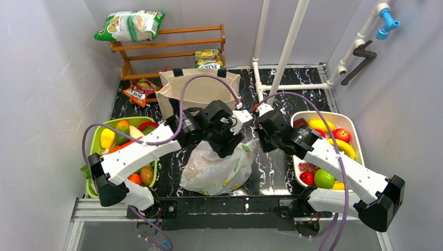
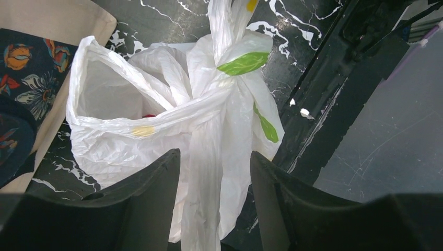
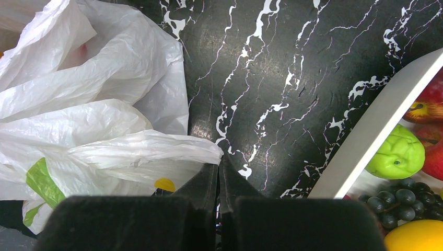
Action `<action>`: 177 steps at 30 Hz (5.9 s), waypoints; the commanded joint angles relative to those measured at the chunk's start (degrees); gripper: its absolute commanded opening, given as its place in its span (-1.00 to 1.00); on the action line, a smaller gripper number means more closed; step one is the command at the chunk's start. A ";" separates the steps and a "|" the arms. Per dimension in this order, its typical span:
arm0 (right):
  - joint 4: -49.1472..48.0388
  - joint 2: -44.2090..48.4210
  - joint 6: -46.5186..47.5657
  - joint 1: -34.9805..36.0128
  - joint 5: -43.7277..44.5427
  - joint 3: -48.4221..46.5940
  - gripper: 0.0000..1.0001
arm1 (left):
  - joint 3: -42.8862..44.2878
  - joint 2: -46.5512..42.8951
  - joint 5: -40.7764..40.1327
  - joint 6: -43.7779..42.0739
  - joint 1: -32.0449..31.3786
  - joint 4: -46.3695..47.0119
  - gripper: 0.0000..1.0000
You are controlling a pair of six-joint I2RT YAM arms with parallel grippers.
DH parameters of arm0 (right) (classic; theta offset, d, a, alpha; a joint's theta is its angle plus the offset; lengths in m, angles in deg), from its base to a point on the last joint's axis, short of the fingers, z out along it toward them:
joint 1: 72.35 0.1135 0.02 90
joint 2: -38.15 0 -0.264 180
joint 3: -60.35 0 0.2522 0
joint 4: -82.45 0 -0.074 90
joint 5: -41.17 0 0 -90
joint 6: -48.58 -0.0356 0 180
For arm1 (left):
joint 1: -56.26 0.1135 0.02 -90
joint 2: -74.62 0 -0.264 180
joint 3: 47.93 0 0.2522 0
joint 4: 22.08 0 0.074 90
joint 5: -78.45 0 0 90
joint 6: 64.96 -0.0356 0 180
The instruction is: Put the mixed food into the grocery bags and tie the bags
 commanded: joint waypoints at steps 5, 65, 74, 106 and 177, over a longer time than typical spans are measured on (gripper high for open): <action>0.27 0.39 0.73 0.45 0.62 -1.82 -0.97 | 4.46 -1.29 -1.11 -0.80 0.29 -1.76 -0.16; 4.87 -2.67 0.10 -2.40 8.77 -3.73 -0.97 | -12.29 -23.82 -9.80 9.52 0.99 -8.10 -1.00; 6.57 -2.23 -3.25 -8.13 7.18 -1.86 -0.97 | -24.63 -38.22 -11.82 22.24 0.99 -5.65 -1.00; 11.60 11.44 -5.01 -7.47 2.01 -13.68 -0.97 | -16.77 -34.72 -21.43 21.09 1.00 -0.32 -1.00; 11.89 21.24 -17.32 -7.56 -2.52 -4.08 0.23 | -2.21 -6.27 -0.57 23.89 70.60 11.02 0.93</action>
